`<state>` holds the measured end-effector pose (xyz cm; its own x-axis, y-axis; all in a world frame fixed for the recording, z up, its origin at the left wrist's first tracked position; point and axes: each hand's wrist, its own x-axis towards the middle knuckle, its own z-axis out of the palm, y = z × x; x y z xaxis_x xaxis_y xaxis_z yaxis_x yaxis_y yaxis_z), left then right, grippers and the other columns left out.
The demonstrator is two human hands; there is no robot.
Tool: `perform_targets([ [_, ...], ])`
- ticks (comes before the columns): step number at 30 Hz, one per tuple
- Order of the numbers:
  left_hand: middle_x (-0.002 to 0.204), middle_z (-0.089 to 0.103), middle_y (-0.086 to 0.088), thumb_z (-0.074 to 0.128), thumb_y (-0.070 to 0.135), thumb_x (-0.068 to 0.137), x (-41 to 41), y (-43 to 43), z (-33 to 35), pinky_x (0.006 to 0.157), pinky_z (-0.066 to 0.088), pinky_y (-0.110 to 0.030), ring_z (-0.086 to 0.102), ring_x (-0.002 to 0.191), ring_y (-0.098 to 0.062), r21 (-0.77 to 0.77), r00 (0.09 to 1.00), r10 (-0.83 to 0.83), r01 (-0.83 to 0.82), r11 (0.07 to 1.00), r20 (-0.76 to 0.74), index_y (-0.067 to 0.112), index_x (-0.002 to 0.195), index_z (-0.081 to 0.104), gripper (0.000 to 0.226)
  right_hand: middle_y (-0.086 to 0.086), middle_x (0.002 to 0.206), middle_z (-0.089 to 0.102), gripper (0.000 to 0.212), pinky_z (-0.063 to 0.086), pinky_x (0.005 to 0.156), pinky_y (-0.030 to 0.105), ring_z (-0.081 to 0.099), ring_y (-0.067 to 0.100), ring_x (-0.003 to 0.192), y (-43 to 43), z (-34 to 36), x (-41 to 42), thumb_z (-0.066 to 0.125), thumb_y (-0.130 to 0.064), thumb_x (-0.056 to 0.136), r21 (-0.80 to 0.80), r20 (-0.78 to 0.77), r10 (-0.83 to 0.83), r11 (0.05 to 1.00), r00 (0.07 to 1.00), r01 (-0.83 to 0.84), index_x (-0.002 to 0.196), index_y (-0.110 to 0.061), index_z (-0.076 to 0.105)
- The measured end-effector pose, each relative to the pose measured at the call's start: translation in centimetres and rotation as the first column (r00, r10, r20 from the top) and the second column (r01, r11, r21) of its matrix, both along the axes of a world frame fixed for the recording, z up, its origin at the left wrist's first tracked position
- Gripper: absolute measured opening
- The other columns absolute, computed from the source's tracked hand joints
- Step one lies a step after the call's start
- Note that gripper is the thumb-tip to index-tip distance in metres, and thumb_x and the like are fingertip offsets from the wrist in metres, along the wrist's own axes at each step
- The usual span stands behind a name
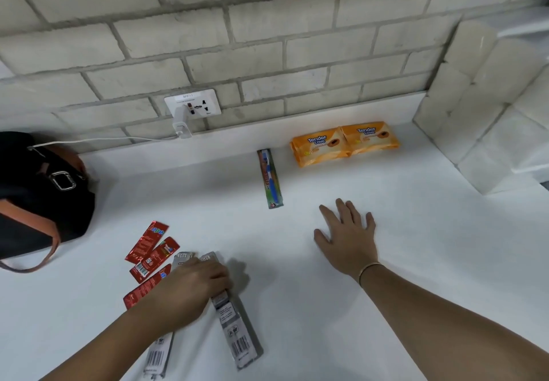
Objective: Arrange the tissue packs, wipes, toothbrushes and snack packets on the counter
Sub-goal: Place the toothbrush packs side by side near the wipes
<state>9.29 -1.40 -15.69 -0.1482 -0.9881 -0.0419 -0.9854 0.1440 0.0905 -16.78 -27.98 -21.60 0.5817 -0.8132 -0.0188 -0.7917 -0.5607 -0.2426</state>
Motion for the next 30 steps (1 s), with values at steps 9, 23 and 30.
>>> perform_targets([
  [9,0.111,0.071,0.018,0.053,0.026,0.09,0.0,1.2,-0.7,0.099,0.046,-0.023,0.065,0.1,-0.006,0.015,1.0,0.004,-0.004,1.0,-0.026,0.037,0.112,0.073,0.031,0.003,0.17,0.017,0.063,0.006,0.122,0.062,0.006,0.023,0.157,-0.1,-0.3,0.0,0.033,-0.059,0.097,-0.008,0.001,0.006,1.0,1.0,-0.006,0.156,-0.04,0.027],
  [23,0.077,0.073,0.015,0.071,0.021,0.096,-4.9,-4.7,-1.0,0.051,0.052,-0.019,0.068,0.065,-0.007,0.178,0.357,0.6,-0.738,0.651,-0.716,0.042,0.109,0.064,0.025,0.001,0.17,0.015,0.064,0.004,0.123,0.06,0.006,0.021,0.158,0.0,-0.1,0.0,0.032,-0.061,0.096,0.011,0.005,0.0,1.0,1.0,0.0,0.157,-0.042,0.026],
  [30,0.083,0.077,0.011,0.075,0.027,0.093,-5.4,-6.0,-2.8,0.064,0.055,-0.026,0.072,0.078,-0.009,0.283,0.122,0.658,-0.834,0.474,-0.743,0.02,0.117,0.077,0.024,0.0,0.17,0.017,0.064,0.004,0.123,0.06,0.007,0.021,0.158,0.0,-0.2,0.0,0.032,-0.061,0.095,0.011,0.014,-0.008,1.0,1.0,0.008,0.156,-0.043,0.028],
])
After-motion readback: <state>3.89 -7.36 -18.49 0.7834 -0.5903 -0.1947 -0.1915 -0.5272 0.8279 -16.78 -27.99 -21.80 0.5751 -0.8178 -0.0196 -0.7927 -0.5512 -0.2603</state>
